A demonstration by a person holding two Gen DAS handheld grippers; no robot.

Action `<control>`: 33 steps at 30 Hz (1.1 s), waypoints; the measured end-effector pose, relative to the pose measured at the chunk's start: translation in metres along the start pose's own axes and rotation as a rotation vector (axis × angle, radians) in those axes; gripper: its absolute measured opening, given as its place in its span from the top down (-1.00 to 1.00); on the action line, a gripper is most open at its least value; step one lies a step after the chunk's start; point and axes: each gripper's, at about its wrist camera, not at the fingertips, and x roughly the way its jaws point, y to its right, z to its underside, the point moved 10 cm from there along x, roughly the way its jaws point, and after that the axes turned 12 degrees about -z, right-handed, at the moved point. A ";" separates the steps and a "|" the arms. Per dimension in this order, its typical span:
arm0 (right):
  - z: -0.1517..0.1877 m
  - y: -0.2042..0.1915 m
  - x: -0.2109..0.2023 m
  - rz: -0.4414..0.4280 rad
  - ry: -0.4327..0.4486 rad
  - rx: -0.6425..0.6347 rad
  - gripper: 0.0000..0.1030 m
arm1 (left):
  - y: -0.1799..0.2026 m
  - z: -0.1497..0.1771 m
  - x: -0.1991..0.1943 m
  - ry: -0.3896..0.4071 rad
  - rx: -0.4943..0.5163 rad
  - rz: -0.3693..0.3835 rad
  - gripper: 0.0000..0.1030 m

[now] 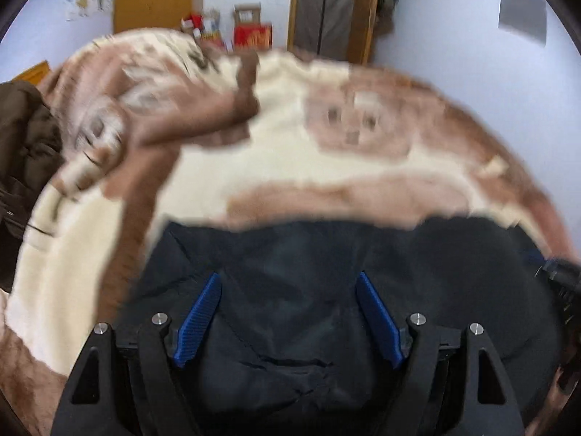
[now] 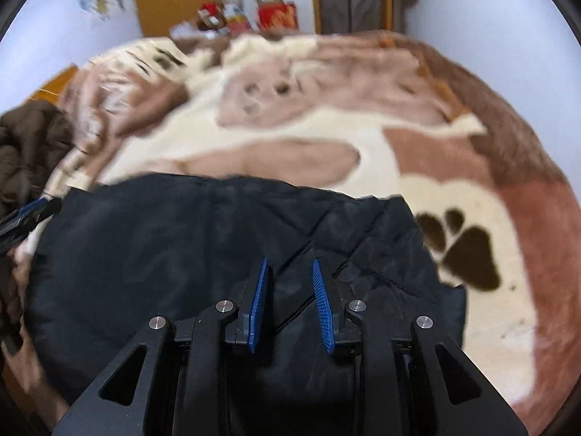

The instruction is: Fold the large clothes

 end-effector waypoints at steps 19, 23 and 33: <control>-0.023 -0.002 -0.032 -0.019 0.078 0.037 0.51 | 0.007 -0.024 -0.030 0.045 0.016 -0.004 -0.55; -0.024 -0.023 -0.026 -0.075 0.061 0.024 0.50 | 0.057 -0.030 -0.047 0.066 0.049 0.116 -0.55; 0.006 0.010 0.039 -0.035 0.017 0.063 0.53 | 0.112 0.003 0.028 -0.045 0.077 0.095 -0.58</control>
